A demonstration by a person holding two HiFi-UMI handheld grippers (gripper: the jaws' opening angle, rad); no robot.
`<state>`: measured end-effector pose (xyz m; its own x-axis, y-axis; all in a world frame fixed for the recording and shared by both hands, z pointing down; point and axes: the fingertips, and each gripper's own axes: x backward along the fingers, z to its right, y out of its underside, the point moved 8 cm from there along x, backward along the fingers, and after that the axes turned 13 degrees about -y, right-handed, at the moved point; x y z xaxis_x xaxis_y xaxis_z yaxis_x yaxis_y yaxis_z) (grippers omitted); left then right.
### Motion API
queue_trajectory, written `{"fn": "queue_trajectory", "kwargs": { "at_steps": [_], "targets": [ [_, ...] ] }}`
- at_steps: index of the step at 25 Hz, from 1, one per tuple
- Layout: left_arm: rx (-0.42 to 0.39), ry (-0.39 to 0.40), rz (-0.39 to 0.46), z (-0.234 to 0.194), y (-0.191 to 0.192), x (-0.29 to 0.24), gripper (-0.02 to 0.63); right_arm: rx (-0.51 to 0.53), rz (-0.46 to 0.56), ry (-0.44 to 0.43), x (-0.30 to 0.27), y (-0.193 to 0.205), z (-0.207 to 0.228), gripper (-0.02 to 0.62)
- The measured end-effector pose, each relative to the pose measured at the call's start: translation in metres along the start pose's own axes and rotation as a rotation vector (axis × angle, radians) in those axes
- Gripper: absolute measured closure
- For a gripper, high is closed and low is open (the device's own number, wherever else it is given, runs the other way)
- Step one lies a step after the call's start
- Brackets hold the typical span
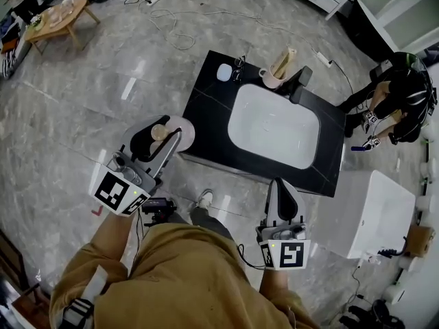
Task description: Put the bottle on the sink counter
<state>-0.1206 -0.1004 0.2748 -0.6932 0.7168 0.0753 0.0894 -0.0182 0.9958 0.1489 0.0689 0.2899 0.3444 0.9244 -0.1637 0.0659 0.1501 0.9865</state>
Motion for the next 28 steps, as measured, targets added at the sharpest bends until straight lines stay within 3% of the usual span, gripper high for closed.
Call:
{"fn": "queue_trajectory", "kwargs": {
  "at_steps": [15, 28],
  "targets": [
    [-0.055, 0.004, -0.027, -0.005, 0.05, -0.046, 0.478, -0.026, -0.043, -0.034, -0.021, 0.029, 0.018, 0.589],
    [-0.071, -0.002, -0.1, -0.012, 0.1, -0.081, 0.479, -0.048, -0.078, -0.055, -0.035, 0.05, 0.029, 0.589]
  ]
}}
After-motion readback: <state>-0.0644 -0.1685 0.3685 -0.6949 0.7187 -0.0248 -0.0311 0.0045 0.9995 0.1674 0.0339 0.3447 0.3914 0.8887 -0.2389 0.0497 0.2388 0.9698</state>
